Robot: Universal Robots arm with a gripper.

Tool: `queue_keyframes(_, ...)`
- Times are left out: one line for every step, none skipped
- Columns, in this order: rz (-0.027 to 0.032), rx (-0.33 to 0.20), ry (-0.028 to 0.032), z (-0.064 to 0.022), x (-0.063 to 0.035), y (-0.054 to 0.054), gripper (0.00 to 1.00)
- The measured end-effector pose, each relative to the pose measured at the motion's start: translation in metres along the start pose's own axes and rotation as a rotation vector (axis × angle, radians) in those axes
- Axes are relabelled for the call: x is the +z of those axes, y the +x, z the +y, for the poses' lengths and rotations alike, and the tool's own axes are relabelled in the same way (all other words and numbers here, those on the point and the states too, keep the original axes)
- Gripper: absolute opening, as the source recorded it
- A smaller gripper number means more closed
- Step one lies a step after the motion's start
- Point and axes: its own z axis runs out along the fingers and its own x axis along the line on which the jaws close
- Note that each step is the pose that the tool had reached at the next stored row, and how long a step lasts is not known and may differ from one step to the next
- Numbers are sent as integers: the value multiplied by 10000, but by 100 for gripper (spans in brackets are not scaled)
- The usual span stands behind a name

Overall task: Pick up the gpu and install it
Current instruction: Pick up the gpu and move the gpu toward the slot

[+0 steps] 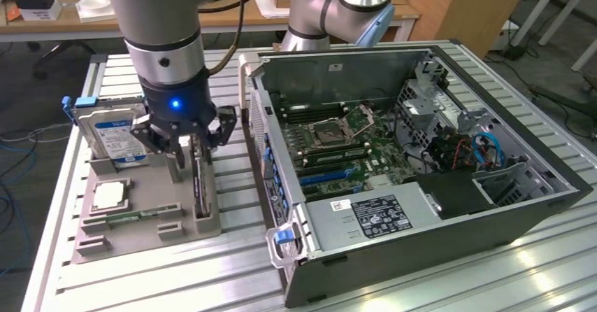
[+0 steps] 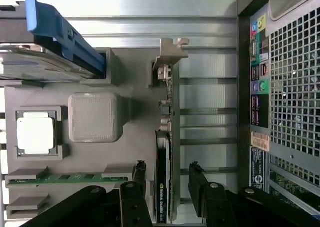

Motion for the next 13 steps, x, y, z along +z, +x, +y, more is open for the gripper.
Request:
queue_keyframes(-2, 15, -1, -9, 13, 0, 47)
queue_keyframes(-3, 32, 0, -16, 25, 0, 47)
queue_keyframes(-4, 44, -1, -24, 40, 0, 47)
queue_keyframes(-4, 55, 1, -28, 56, 1, 47)
queue_keyframes(-3, 67, 2, -30, 72, 2, 47)
queue_keyframes(-4, 76, 2, -32, 90, 2, 47)
queue_keyframes(-4, 84, 3, -32, 106, 2, 47)
queue_keyframes(-5, 93, 3, -34, 121, 2, 47)
queue_keyframes(-4, 106, 3, -34, 135, 2, 47)
queue_keyframes(-6, 119, 3, -34, 148, 3, 47)
queue_keyframes(-6, 131, 3, -35, 159, 3, 47)
queue_keyframes(-7, 144, 3, -35, 171, 3, 47)
queue_keyframes(-6, 155, 4, -36, 180, 4, 47)
